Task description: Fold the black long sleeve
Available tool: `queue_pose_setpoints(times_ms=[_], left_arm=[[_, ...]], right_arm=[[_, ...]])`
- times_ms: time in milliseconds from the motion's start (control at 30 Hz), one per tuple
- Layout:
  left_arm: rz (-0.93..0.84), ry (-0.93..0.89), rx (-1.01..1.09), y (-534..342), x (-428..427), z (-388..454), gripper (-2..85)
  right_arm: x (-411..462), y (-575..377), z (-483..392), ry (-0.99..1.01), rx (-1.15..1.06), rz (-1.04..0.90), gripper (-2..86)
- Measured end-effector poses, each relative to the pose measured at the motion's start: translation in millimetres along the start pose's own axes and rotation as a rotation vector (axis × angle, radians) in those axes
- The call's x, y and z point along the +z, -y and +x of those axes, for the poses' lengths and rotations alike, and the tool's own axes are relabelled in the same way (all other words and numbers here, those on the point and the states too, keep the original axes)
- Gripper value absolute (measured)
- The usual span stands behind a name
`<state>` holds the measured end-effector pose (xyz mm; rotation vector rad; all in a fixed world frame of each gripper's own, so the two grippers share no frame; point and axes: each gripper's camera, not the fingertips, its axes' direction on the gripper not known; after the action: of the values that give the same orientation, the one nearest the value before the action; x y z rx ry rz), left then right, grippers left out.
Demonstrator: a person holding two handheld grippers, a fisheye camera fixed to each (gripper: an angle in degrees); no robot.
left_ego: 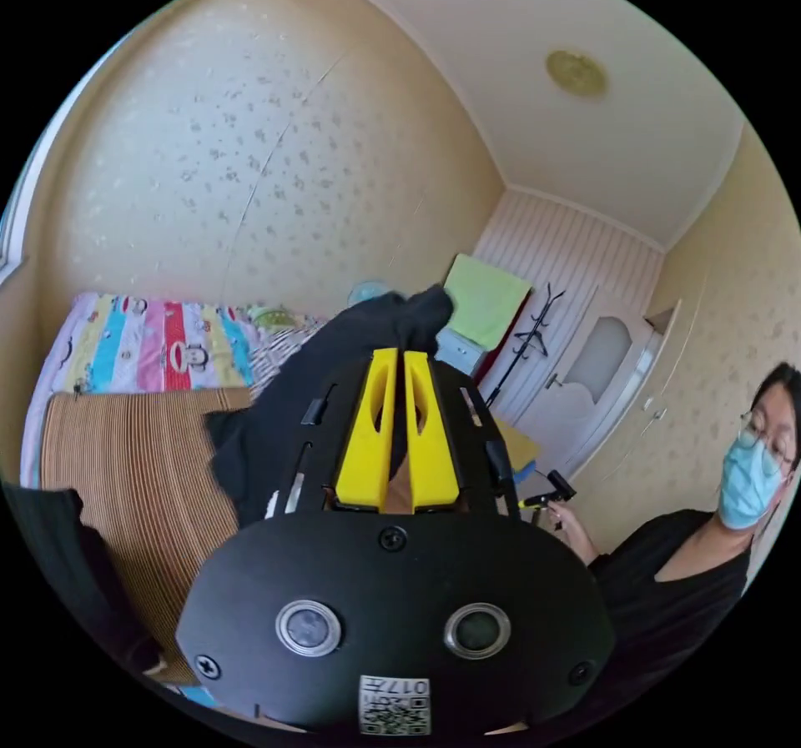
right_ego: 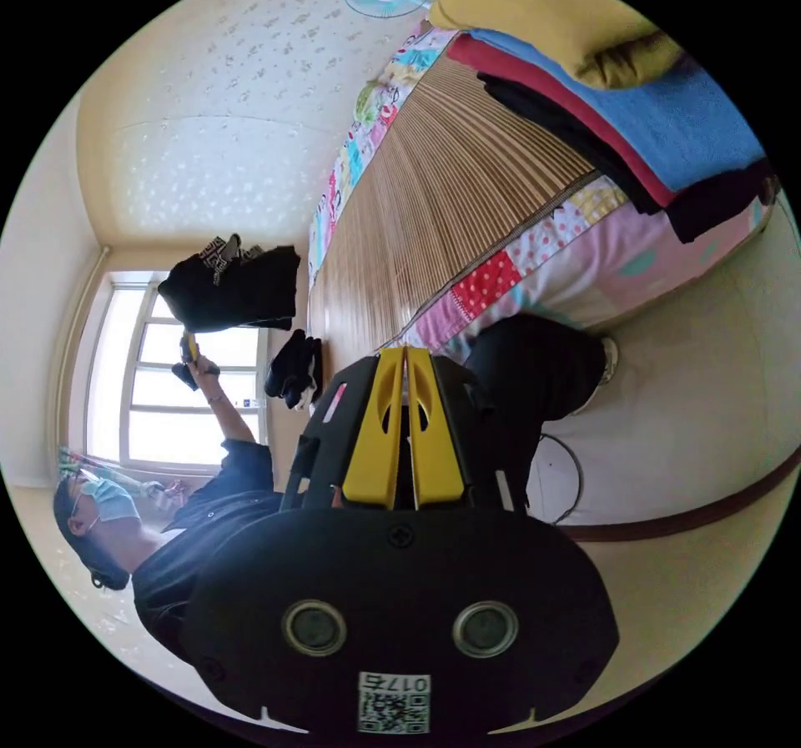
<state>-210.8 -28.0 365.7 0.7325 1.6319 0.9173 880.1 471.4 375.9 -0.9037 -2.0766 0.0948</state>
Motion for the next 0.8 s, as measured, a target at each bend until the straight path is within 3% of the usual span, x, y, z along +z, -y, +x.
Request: queue_pose_setpoints(times_ms=[167,233,333,467,633,800], left_arm=[[-0.371,0.166,-0.134,-178,93,-40,-0.5],[-0.528,0.214,-0.303,-289,118,-72,0.1],[-0.564,0.202,-0.525,-388,111,-91,3.7],[-0.505,0.151,-0.528,-399,112,-72,8.1],[-0.63,0.091,-0.115,-315,199,-6,12.0],[-0.801,0.037,0.071,-302,304,15,13.6]], right_arm=[[34,-9,42,0.022,0.087,-0.109,0.3],[41,-12,55,0.042,0.112,-0.12,0.2],[51,-12,67,0.05,0.134,-0.141,0.2],[71,2,65,0.025,0.111,-0.188,0.2],[103,18,52,0.043,0.049,-0.231,0.2],[128,14,50,0.088,0.022,-0.264,0.3]])
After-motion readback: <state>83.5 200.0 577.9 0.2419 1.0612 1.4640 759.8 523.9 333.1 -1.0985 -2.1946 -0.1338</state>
